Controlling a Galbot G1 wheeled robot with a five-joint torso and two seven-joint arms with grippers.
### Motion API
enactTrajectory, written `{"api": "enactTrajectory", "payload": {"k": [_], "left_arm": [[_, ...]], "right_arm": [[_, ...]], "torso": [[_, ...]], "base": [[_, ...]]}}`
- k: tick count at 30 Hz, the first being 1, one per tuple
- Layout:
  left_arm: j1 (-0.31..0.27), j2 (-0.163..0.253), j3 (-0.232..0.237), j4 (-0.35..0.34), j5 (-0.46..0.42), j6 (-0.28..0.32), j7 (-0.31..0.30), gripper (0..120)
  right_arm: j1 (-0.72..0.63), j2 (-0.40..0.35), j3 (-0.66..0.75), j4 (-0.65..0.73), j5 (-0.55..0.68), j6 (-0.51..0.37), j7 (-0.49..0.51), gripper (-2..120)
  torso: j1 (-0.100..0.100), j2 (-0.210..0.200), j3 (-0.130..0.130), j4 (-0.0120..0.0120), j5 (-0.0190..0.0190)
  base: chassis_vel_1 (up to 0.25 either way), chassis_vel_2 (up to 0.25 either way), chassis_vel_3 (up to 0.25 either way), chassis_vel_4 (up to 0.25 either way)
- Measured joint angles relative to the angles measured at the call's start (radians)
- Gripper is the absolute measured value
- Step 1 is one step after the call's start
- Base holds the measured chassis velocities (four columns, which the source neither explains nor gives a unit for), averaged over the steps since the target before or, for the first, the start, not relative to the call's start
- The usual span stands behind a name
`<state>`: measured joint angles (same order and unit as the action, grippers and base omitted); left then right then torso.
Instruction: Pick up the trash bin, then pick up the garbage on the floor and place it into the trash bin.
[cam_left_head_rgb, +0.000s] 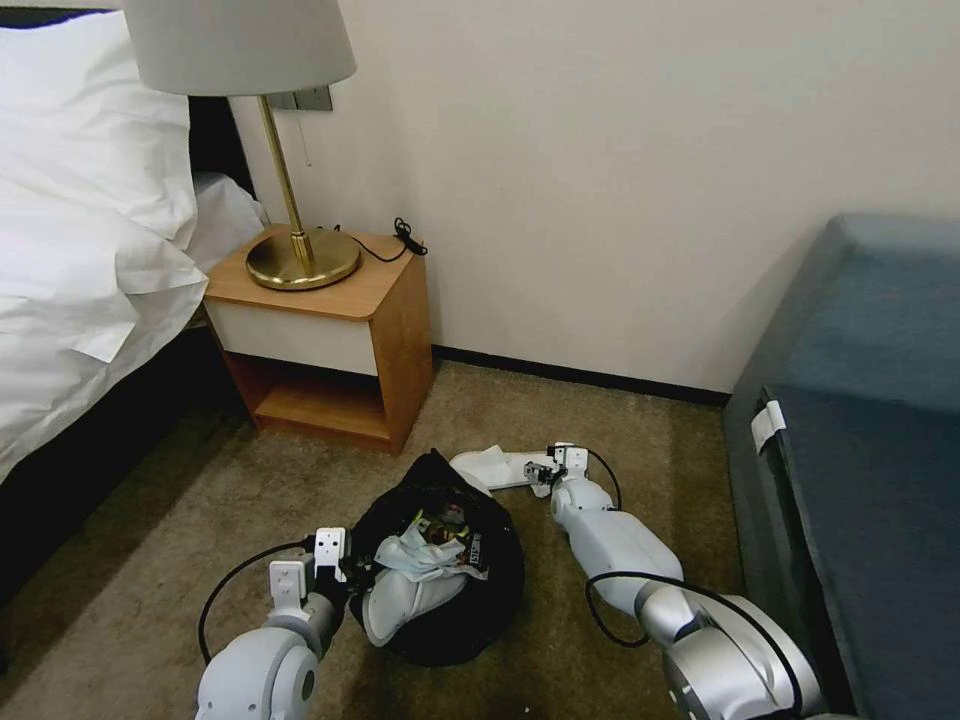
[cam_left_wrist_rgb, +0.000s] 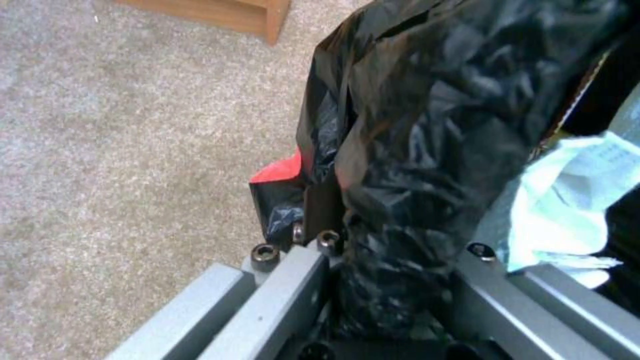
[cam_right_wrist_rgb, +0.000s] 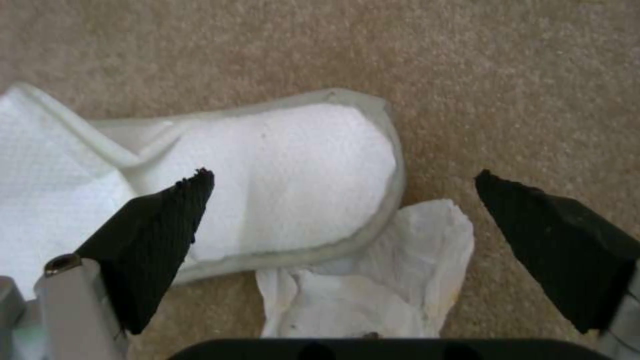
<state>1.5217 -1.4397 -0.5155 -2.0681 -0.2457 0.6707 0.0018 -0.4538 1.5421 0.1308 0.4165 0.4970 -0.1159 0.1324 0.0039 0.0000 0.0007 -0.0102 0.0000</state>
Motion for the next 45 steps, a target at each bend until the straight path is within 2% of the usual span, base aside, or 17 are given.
{"api": "enactTrajectory", "payload": {"k": [45], "left_arm": [[0.043,-0.023,0.001,-0.029,0.043,-0.012,0.009,0]], "right_arm": [[-0.003,-0.005,0.097,-0.055,-0.015,0.011,-0.244,100]], "torso": [[0.0,0.0,0.0,-0.0001,-0.0001]], "base": [[0.0,0.0,0.0,0.0]]}}
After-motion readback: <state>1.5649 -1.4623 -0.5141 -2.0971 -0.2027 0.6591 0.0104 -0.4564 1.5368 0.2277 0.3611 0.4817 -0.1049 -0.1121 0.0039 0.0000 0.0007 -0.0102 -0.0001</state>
